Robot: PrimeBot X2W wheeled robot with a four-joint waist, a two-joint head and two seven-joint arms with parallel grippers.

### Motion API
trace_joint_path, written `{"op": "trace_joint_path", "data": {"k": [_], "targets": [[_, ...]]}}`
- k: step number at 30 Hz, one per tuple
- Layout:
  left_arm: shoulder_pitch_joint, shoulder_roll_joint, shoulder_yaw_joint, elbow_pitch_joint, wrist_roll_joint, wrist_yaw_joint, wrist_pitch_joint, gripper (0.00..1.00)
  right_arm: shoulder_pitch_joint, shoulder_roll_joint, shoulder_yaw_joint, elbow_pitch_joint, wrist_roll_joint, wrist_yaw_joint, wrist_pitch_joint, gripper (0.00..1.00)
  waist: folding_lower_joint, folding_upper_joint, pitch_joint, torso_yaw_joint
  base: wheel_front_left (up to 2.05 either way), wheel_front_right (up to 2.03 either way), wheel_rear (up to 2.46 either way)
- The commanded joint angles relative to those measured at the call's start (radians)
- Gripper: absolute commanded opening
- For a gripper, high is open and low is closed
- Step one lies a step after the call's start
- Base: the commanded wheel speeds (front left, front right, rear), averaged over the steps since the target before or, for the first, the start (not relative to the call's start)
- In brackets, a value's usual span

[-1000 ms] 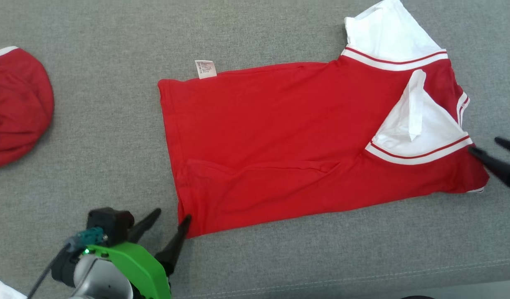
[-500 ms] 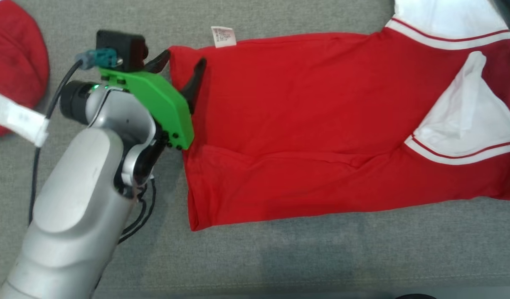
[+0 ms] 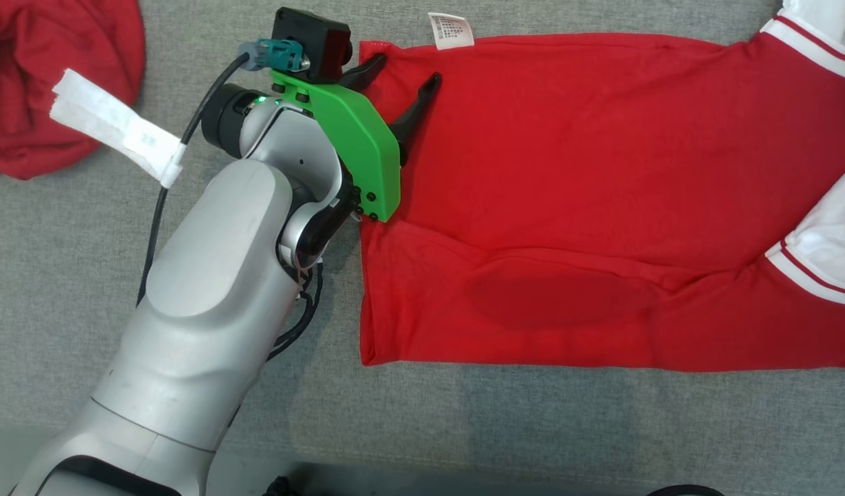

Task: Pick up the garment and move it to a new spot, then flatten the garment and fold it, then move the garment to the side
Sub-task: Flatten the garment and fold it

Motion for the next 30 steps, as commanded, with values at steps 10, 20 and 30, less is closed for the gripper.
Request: {"op": "trace_joint_path", "data": {"k": [10,20,30], "targets": [[0.025,-0.004,-0.048,0.13,-0.016,-0.031,0.005,0.0,-0.011,0.066,0.074,0.151,0.044,0.002,-0.018,0.0,-0.0001,0.0,-0.01,0.011,0.0,0.0,0.0],[0.016,0.016,-0.039,0.138,-0.015,-0.044,-0.069,0.0,-0.028,0.024,0.133,0.077,0.166,-0.001,-0.091,0.0,-0.0001,0.0,-0.049,-0.03,0.0,0.0,0.0],[0.073,0.067,-0.013,0.053,-0.018,-0.032,-0.158,0.0,0.08,-0.071,0.192,-0.152,0.349,-0.001,-0.201,0.0,-0.0001,0.0,-0.151,-0.091,0.0,0.0,0.0]]}}
